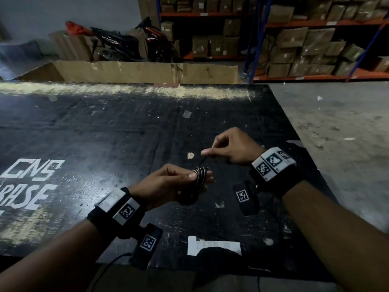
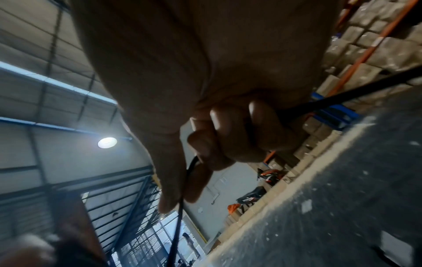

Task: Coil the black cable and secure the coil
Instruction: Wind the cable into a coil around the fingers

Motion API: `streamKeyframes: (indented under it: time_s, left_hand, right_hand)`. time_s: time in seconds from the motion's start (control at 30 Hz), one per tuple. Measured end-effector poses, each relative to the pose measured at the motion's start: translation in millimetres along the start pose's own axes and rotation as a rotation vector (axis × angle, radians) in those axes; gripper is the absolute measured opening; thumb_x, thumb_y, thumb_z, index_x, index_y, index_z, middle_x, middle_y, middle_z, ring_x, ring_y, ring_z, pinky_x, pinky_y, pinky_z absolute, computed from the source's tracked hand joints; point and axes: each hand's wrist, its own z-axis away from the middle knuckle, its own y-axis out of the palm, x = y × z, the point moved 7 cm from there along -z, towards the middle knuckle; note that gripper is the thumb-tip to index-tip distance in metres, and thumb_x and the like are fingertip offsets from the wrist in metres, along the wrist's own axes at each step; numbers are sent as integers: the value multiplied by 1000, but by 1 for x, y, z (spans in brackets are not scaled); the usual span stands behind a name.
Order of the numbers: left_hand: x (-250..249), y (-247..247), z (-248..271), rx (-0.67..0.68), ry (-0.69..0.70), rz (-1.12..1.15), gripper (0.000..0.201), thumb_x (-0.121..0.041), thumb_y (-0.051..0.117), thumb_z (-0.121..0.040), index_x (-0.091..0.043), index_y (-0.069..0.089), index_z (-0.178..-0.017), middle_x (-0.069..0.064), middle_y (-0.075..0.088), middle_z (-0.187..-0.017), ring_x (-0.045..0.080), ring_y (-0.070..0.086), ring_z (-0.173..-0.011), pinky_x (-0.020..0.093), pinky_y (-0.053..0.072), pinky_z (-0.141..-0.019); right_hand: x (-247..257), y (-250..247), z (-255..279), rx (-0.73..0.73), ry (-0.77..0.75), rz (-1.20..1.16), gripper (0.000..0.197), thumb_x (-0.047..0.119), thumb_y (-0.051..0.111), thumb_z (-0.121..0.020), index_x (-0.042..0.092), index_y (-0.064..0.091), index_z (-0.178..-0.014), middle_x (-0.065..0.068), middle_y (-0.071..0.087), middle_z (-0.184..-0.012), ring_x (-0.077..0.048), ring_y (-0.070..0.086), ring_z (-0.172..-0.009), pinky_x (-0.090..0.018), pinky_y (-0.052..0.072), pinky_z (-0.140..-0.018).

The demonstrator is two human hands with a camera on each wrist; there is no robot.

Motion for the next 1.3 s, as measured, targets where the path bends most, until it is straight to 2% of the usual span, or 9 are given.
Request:
streamKeyframes:
  time_s: [0.1,0.23,0.33,0.5,0.83,0.97,1.07,1.17,1.3]
  left_hand:
    - [6,-5,-7,-97,2,-24,43,-22,61,-97,4,64,-132,11,67,-140,48,50,-137,50,48,-98]
    - [5,-21,-11,-248,55,62,47,-27,61,-92,-3,66,-132,12,68,-138,47,54,-135,55,47,-104]
    - [2,-30,-15,-316,92,152,45,-30,55,-96,-10,64,-135,11,69,-137,43,60,-131,64,40,-110]
    - [-8,-32,-23,-319,154,334,45,-39,51,-97,-31,61,-139,9,66,-142,39,57,-135,67,34,-115]
    - [-49,-11,-32,-113,308,611,39,-37,44,-103,-27,67,-132,19,55,-151,51,51,-136,71,42,-106]
    - [-56,-4,-22,17,284,640,41,-38,38,-107,-25,68,-132,20,52,-154,51,46,-140,73,35,-111]
    - [-62,-2,-12,74,275,638,44,-40,32,-110,-26,65,-135,21,48,-156,52,44,-141,74,32,-112]
    - [-73,-1,-1,155,280,641,41,-38,36,-109,-25,60,-140,23,40,-161,55,36,-145,76,22,-115]
    - [-74,10,10,285,217,610,43,-35,35,-108,-21,55,-143,25,28,-165,57,23,-149,77,15,-116]
  right_hand:
    - [15,0,5,8,-4,47,26,35,81,-82,19,75,-63,-6,66,-56,-8,47,-49,-25,36,-51]
    - [19,4,21,-49,-25,-50,16,22,73,-91,11,82,-84,-11,76,-69,-7,60,-59,-27,46,-60]
    - [16,10,34,-116,-48,-182,15,12,66,-96,6,80,-94,-5,71,-64,4,57,-50,-8,41,-55]
    - [-9,43,49,-194,14,-631,16,4,63,-96,0,77,-101,-10,69,-65,-8,45,-43,-18,36,-44]
    - [-49,87,65,-141,107,-821,21,3,61,-96,14,76,-88,4,69,-56,-1,49,-39,-11,35,-39]
    - [-66,82,63,-115,57,-706,14,7,62,-95,5,75,-91,6,64,-54,-3,51,-43,-17,37,-42]
    - [-74,74,60,-121,28,-589,14,23,72,-91,11,79,-89,-14,65,-69,-13,50,-54,-27,37,-49]
    - [-85,69,57,-66,50,-537,13,11,67,-95,11,79,-91,-34,70,-89,-15,51,-60,-24,42,-54]
    - [-92,52,43,-107,52,-368,11,9,68,-93,8,76,-86,7,73,-66,4,58,-57,-14,44,-60]
